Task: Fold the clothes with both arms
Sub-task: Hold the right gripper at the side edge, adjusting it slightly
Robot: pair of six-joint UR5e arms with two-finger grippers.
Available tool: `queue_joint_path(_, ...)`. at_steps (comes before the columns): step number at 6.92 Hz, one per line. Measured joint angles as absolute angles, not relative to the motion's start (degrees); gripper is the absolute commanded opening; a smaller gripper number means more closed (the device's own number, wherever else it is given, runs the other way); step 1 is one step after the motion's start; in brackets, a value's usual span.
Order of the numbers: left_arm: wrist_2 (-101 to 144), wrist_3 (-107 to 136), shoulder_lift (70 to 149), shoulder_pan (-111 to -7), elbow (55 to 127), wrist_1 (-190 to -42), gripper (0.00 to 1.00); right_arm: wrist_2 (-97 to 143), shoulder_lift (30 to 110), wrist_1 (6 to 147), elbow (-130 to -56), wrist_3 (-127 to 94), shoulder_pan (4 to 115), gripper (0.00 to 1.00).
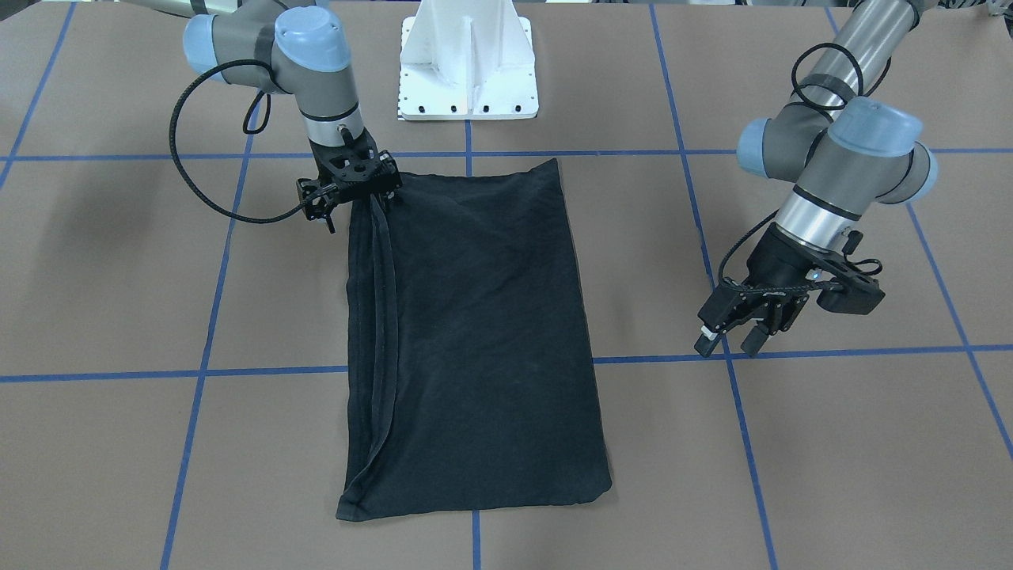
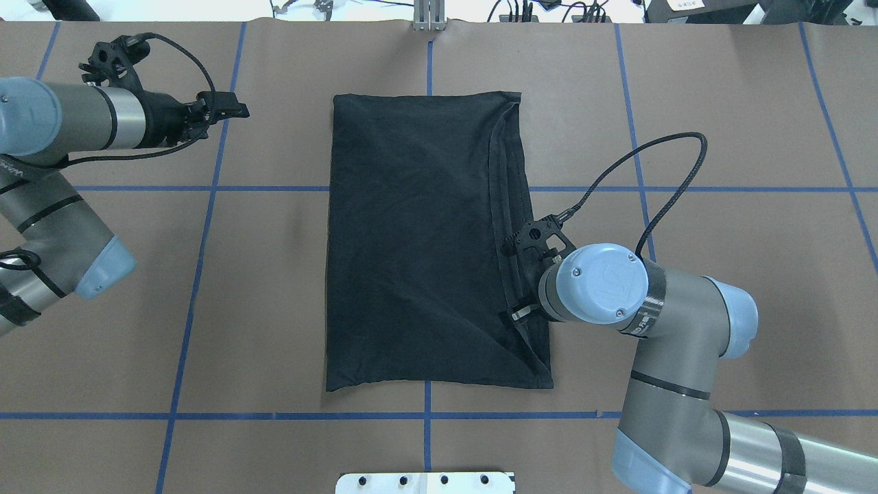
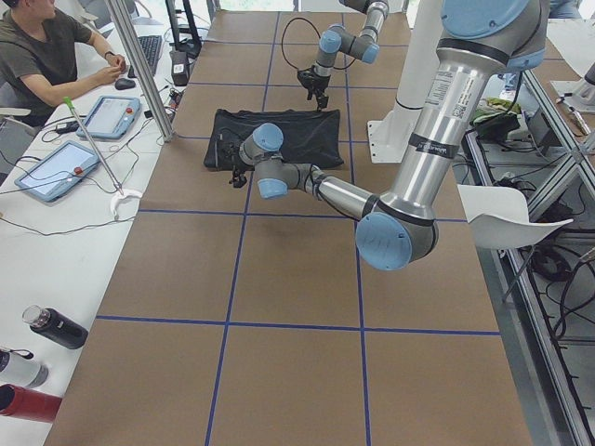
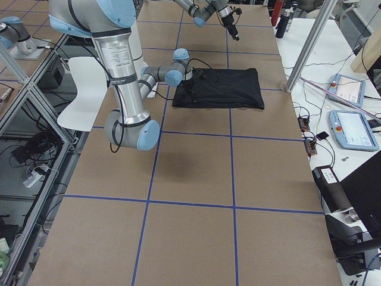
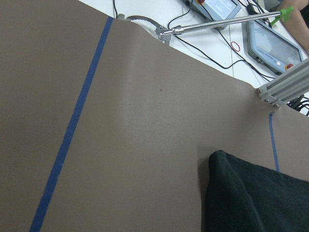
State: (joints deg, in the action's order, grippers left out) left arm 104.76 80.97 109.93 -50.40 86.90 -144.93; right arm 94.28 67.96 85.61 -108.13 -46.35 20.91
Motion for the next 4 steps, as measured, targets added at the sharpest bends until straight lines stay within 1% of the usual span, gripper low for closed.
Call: queue_joint_path(4, 105.35, 81.01, 109.71, -50.45, 87.26, -144.93, 1.0, 94.39, 68.17, 85.69, -106.8, -46.32, 19.55, 1.0)
